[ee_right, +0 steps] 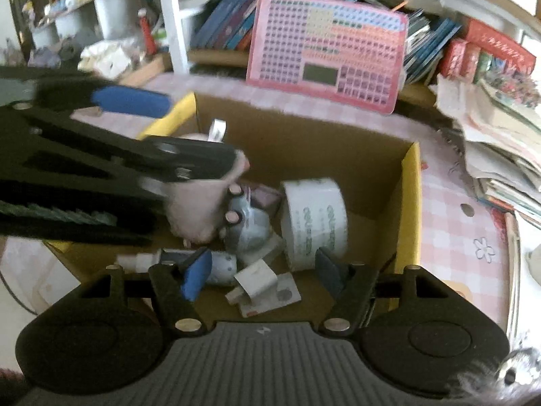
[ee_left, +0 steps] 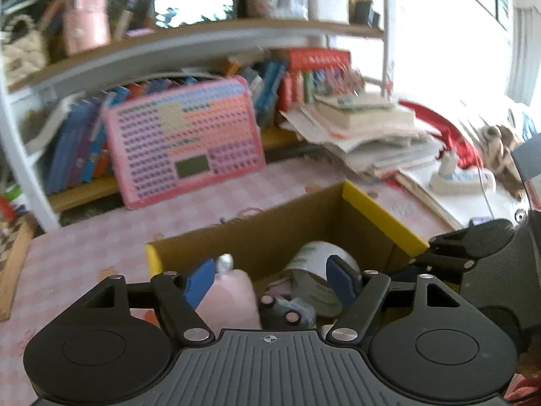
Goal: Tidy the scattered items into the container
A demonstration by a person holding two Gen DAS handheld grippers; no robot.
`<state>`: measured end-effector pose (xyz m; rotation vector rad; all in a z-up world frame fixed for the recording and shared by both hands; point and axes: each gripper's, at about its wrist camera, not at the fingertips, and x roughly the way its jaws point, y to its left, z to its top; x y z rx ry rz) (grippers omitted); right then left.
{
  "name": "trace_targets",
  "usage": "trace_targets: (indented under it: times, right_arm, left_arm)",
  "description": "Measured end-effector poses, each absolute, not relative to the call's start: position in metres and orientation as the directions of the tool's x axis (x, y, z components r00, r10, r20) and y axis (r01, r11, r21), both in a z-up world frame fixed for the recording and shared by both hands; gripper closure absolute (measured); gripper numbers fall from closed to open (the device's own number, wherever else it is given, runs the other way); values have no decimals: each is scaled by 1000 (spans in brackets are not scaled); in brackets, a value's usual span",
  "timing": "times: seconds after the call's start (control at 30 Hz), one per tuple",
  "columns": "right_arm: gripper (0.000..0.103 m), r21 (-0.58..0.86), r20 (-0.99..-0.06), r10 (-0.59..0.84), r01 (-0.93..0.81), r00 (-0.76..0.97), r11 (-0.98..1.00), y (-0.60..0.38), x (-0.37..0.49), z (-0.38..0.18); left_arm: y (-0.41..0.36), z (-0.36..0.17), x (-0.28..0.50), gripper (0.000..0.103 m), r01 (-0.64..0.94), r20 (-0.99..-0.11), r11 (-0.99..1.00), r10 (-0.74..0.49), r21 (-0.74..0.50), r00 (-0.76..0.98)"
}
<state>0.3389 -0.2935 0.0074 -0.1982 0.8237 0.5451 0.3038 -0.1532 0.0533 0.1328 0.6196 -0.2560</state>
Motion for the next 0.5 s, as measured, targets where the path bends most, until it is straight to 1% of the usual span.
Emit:
trace_targets:
  times: [0.03,0.07,0.13,0.23,0.27,0.3,0.37,0.43,0.5]
  right_arm:
    - [33,44,-727,385,-520,569,853,-294,335,12]
    - [31,52,-710,390,-509,586,859,-296,330,17]
    - [29,71,-677,404,-492,615,868,-299,322,27]
    - [27,90,-627,410,-460,662,883,-300,306,40]
    - [25,94,-615,407,-450,676,888,-299,301,43]
    - [24,97,-602,402,-437,690,894,-299,295,45]
    - [17,98,-581,390,-415,715,905,-297,283,47]
    - [15,82,-561,373,-399,739,913,-294,268,48]
    - [12,59,-554,347,-380,757,923,-289,256,48]
  left_arm:
    - [-148,59,297,26,256,-573,966,-185,44,798]
    - [-143,65,289,23,234,-554,971,-173,41,814]
    - [-128,75,271,19,189,-515,981,-148,29,844]
    - [-109,84,245,17,129,-479,991,-104,21,871]
    - [-103,84,237,14,106,-473,994,-83,22,877]
    - [-97,85,229,9,78,-470,997,-58,24,881]
    - [-86,81,209,2,2,-457,999,14,33,889]
    - [-75,75,189,1,-74,-439,997,81,33,895]
    - [-64,68,172,1,-123,-436,992,120,21,892]
